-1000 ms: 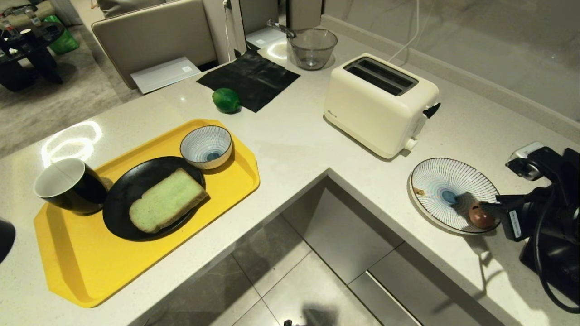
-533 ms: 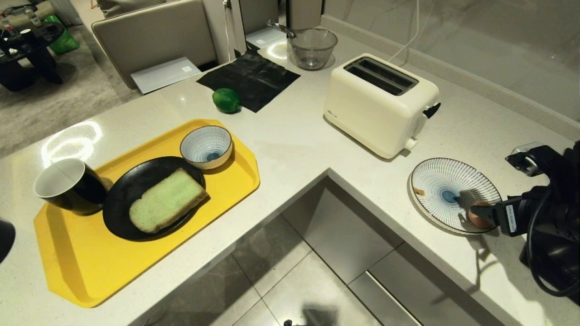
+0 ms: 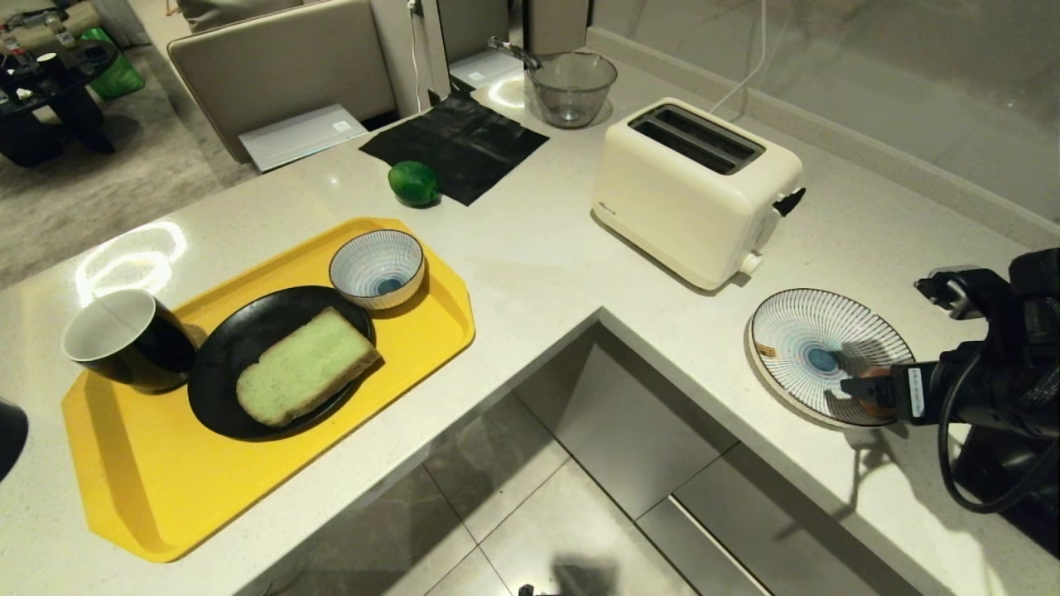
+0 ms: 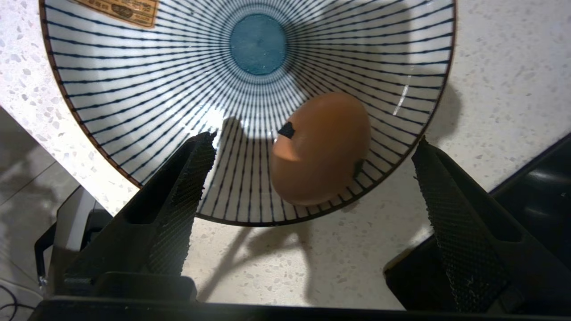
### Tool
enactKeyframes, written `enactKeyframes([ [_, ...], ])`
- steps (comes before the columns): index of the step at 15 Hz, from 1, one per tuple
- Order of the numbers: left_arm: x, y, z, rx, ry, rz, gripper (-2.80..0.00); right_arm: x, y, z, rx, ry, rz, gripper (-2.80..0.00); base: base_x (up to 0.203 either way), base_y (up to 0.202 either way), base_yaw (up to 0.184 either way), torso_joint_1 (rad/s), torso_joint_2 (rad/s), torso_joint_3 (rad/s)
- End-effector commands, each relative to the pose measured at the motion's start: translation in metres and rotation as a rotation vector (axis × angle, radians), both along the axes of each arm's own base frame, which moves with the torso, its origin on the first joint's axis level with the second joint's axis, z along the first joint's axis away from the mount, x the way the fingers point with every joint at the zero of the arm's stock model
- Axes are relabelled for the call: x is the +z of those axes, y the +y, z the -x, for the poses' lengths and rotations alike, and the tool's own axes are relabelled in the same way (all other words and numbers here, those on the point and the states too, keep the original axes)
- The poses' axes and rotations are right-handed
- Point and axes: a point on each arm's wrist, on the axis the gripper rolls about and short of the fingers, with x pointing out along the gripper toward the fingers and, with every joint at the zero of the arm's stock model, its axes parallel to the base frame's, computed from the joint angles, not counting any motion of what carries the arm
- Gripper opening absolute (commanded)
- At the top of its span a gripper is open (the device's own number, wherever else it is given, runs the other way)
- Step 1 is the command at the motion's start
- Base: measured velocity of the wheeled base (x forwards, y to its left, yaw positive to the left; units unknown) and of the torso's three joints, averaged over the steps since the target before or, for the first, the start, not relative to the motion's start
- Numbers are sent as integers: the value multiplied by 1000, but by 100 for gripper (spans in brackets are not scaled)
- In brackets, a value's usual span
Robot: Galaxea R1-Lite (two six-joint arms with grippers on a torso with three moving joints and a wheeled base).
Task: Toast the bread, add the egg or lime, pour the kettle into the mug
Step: Pick up the egg
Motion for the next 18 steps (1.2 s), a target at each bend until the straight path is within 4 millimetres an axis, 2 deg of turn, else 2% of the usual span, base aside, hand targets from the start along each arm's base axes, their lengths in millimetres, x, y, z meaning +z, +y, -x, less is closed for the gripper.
enactKeyframes([
  [1,0,0,0,0,0,0,-280,-5,2,-5,7,18,1,0,0,0,0,0,0,0],
  [7,0,0,0,0,1,0,-280,-16,3,-14,9,60,1,0,0,0,0,0,0,0],
  [17,0,0,0,0,1,0,-280,-17,2,-21,4,63,-5,0,0,0,0,0,0,0],
  [18,0,0,0,0,1,0,-280,-17,2,-21,4,63,-5,-280,0,0,0,0,0,0],
])
